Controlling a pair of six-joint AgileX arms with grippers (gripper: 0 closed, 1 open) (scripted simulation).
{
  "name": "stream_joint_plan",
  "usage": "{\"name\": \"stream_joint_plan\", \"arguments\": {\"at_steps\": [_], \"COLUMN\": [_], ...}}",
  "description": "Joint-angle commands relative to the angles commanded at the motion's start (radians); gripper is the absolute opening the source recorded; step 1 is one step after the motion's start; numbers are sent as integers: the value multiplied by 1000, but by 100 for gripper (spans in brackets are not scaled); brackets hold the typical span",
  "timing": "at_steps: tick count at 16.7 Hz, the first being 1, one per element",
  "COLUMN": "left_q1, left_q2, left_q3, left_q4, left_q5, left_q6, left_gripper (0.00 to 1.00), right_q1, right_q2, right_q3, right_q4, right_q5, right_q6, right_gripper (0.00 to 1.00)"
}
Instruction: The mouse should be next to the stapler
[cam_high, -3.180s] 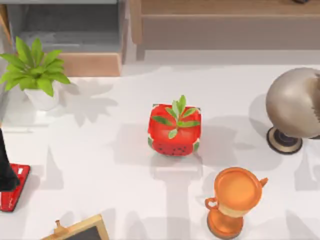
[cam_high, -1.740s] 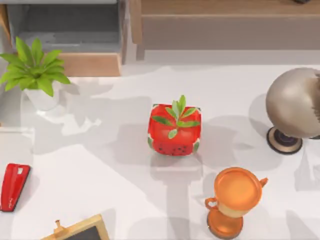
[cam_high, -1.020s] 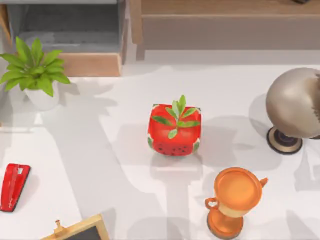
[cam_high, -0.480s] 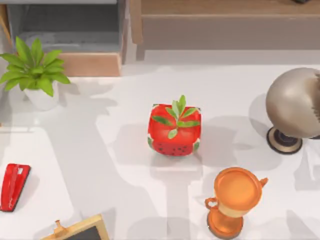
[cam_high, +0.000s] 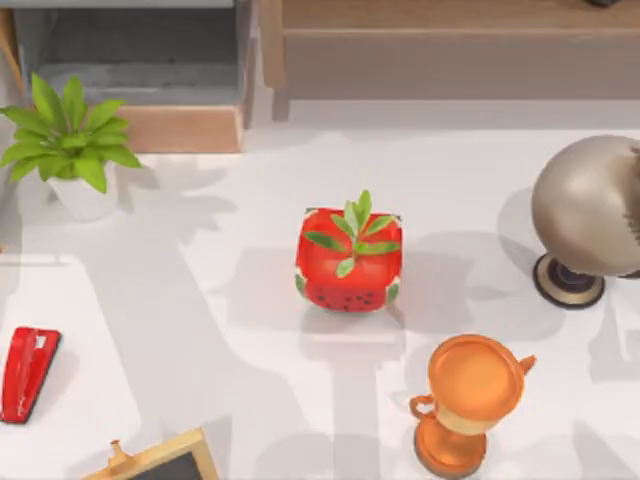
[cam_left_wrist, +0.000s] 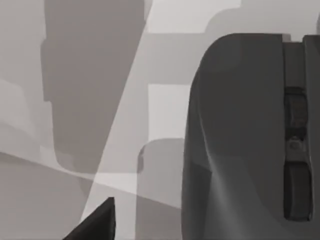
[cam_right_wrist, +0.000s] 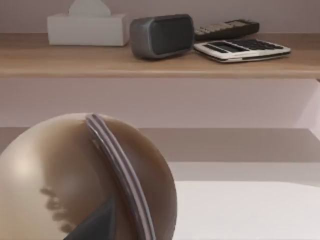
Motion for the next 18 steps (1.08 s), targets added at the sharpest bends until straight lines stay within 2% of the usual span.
{"name": "stream_joint_plan", "arguments": {"at_steps": [13, 18], "left_q1": [-10, -10], "left_q2": [16, 16], "left_q3": [-45, -45], "left_q4": [60, 60], "left_q5": [0, 0], "left_q6": [-9, -9], "left_gripper": [100, 62], "right_q1": [0, 0], "right_q2": [0, 0], "right_q3": [0, 0], "right_q4": [0, 0], "right_q5": [0, 0], "right_q6": [0, 0], "right_gripper": [100, 100]}}
